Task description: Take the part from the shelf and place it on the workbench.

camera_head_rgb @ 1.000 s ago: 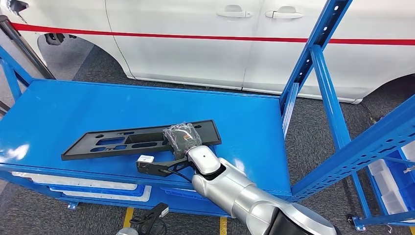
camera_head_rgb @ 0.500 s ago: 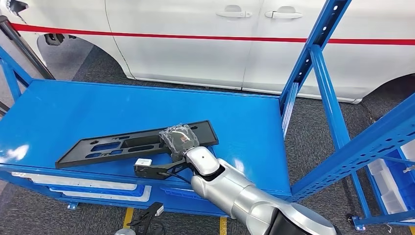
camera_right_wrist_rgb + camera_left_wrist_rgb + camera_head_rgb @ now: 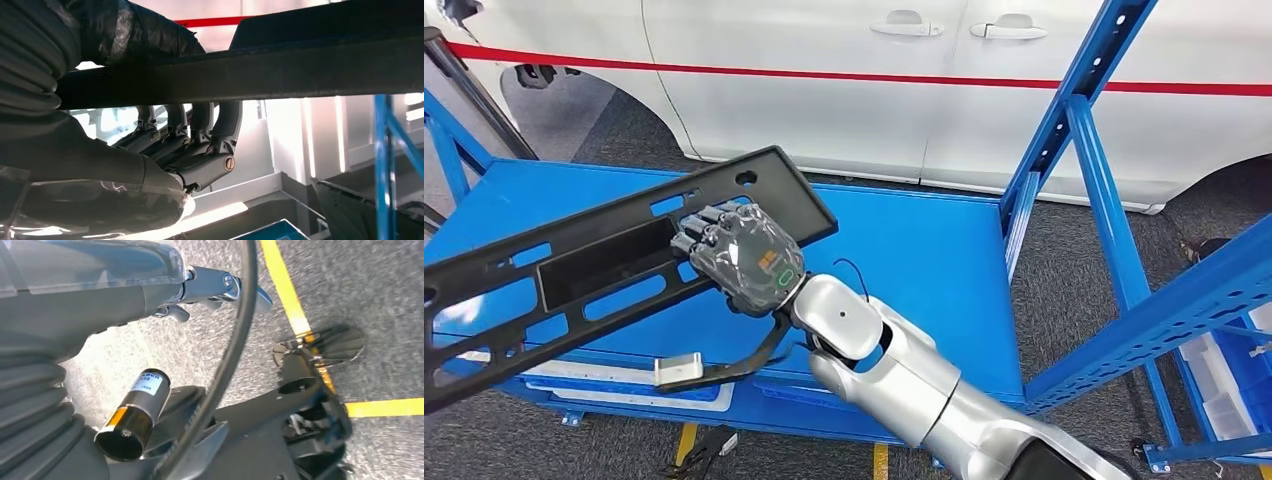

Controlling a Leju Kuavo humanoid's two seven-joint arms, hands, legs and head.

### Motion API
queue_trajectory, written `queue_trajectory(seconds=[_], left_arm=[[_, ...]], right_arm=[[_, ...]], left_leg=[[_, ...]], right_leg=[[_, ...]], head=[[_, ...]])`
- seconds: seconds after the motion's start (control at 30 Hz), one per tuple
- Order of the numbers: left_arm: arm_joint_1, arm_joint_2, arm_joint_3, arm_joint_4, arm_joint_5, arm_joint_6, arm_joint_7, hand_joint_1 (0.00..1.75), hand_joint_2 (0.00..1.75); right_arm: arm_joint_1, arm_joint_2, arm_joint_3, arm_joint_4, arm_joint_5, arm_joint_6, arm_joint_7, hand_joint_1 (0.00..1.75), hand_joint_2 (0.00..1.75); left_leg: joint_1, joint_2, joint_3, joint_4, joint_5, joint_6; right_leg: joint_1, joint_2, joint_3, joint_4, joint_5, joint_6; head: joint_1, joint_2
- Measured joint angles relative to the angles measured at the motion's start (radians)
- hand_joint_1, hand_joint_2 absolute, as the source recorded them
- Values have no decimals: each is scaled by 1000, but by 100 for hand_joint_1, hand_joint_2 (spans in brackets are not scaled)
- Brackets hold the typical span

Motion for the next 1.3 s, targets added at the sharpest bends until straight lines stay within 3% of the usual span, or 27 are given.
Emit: queue_trajectory(seconds=[0.07, 0.13, 0.2, 0.27, 0.33, 0.4, 0.47, 0.5, 0.53, 0.57, 0.63, 0.7, 0.77, 0.8, 0.83, 0.87, 0.93, 0.97, 1.0, 1.03, 1.1, 1.17, 1.23, 1.3], left_arm=[[7, 2, 0, 0, -1, 3, -4, 0, 175], [9, 2, 0, 0, -4, 4, -9, 0, 175], [11, 3, 0, 0, -11, 5, -14, 0, 175], [13, 5, 0, 0, -20, 6, -22, 0, 175], [15, 7, 0, 0, -26, 8, -27, 0, 175], [16, 7, 0, 0, -30, 10, -34, 0, 175], [17, 7, -1, 0, -34, 11, -44, 0, 175], [19, 8, -1, 0, -35, 11, -50, 0, 175], [21, 9, -1, -1, -35, 12, -57, 0, 175], [23, 10, -1, -2, -34, 12, -63, 0, 175], [25, 11, -1, -6, -30, 13, -79, 0, 175], [31, 12, 0, -8, -24, 13, -96, 0, 175], [41, 12, 0, -9, -19, 12, -109, 0, 175], [45, 13, 0, -9, -17, 11, -113, 0, 175], [47, 14, 0, -10, -17, 11, -116, 0, 175], [49, 15, 0, -11, -17, 10, -118, 0, 175], [51, 17, 0, -14, -16, 10, -121, 0, 175], [53, 17, 0, -14, -15, 10, -125, 0, 175], [56, 18, 0, -15, -15, 10, -129, 0, 175], [60, 19, 0, -15, -14, 10, -135, 0, 175], [68, 21, 0, -15, -11, 9, -149, 0, 175], [75, 23, 1, -15, -7, 8, -161, 0, 175], [81, 25, 1, -16, -5, 8, -166, 0, 175], [85, 29, 2, -16, -4, 8, -168, 0, 175]], right_arm=[[17, -4, -7, -28, 3, -4, -8, 175, 175], [23, -4, -14, -51, 12, -15, -16, 175, 175], [29, -4, -17, -71, 27, -26, -21, 175, 175], [41, -4, -17, -89, 34, -27, -26, 175, 175], [52, -2, -17, -108, 28, -19, -34, 175, 175], [61, -1, -17, -130, 13, -3, -41, 175, 175], [75, -2, -17, -150, -3, 16, -44, 175, 175], [81, -4, -17, -159, -11, 27, -45, 175, 175], [88, -6, -17, -168, -18, 37, -46, 175, 175], [93, -10, -17, -179, -24, 47, -47, 175, 175], [103, -19, -17, -206, -36, 61, -49, 175, 175], [122, -32, -17, -245, -52, 69, -58, 175, 175], [144, -48, -17, -289, -66, 74, -69, 175, 175], [153, -57, -17, -308, -70, 77, -72, 175, 175], [160, -66, -17, -325, -73, 79, -73, 175, 175], [166, -75, -17, -338, -75, 80, -73, 175, 175], [177, -89, -17, -362, -83, 84, -78, 175, 175], [184, -95, -17, -373, -92, 88, -84, 175, 175], [193, -103, -17, -385, -104, 93, -91, 175, 175], [202, -112, -17, -398, -116, 99, -100, 175, 175], [221, -131, -17, -426, -134, 108, -113, 175, 175], [233, -149, -16, -453, -141, 114, -118, 175, 175], [241, -164, -16, -472, -145, 117, -121, 175, 175], [247, -176, -16, -484, -146, 117, -122, 175, 175]], left_leg=[[0, -1, -6, 8, 0, -3], [0, -2, -11, 13, 4, -12], [1, -3, -12, 11, 14, -28], [2, -4, -16, 11, 15, -44], [4, -4, -33, 52, -35, -55], [7, -2, -67, 169, -132, -63], [9, -2, -87, 287, -188, -70], [11, -1, -76, 303, -183, -72], [13, -1, -47, 285, -163, -74], [15, -1, -2, 230, -137, -76], [16, -3, 97, 90, -123, -75], [12, -7, 140, 18, -135, -66], [11, -6, 136, 12, -126, -49], [12, -3, 130, 10, -118, -39], [13, -1, 121, 8, -108, -27], [14, 2, 110, 7, -98, -17], [8, 2, 83, 7, -78, -6], [5, 3, 69, 8, -68, -5], [2, 3, 56, 9, -59, -5], [-2, 3, 45, 9, -50, -4], [-9, 2, 26, 10, -33, -4], [-12, 1, 16, 10, -18, -10], [-9, 2, 14, 5, -1, -21], [-8, 0, 8, 4, 0, -32]], right_leg=[[-1, 0, 58, -121, 64, -6], [4, 1, 105, -218, 104, -13], [11, 3, 109, -236, 116, -20], [8, 1, 101, -246, 130, -33], [2, -2, 89, -255, 150, -50], [1, -4, 70, -254, 167, -56], [1, -7, 46, -250, 182, -55], [1, -7, 34, -248, 188, -54], [0, -8, 23, -244, 194, -51], [-1, -8, 13, -239, 199, -47], [0, -7, -4, -227, 208, -37], [4, -7, -9, -224, 219, -25], [5, -5, -11, -226, 229, -13], [4, -4, -16, -220, 219, -8], [3, -3, -25, -200, 194, -4], [1, -3, -40, -159, 150, -1], [0, -3, -76, -32, 56, 2], [1, -3, -87, 27, 31, 3], [1, -3, -85, 60, 31, 1], [3, -3, -65, 59, 51, -4], [12, -2, 27, -49, 102, -25], [24, -3, 127, -197, 105, -48], [33, -4, 163, -266, 98, -55], [27, -6, 157, -282, 120, -57]], head=[[0, 0], [0, 0], [-1, 0], [-1, 0], [-2, 0], [-3, 0], [-3, 0], [-3, 0], [-3, 0], [-3, 0], [-3, 0], [-2, 0], [-2, 0], [-2, 0], [-1, 0], [-1, 0], [-1, 0], [-1, 0], [-1, 0], [-1, 0], [-1, 0], [-1, 0], [-1, 0], [0, 0]])
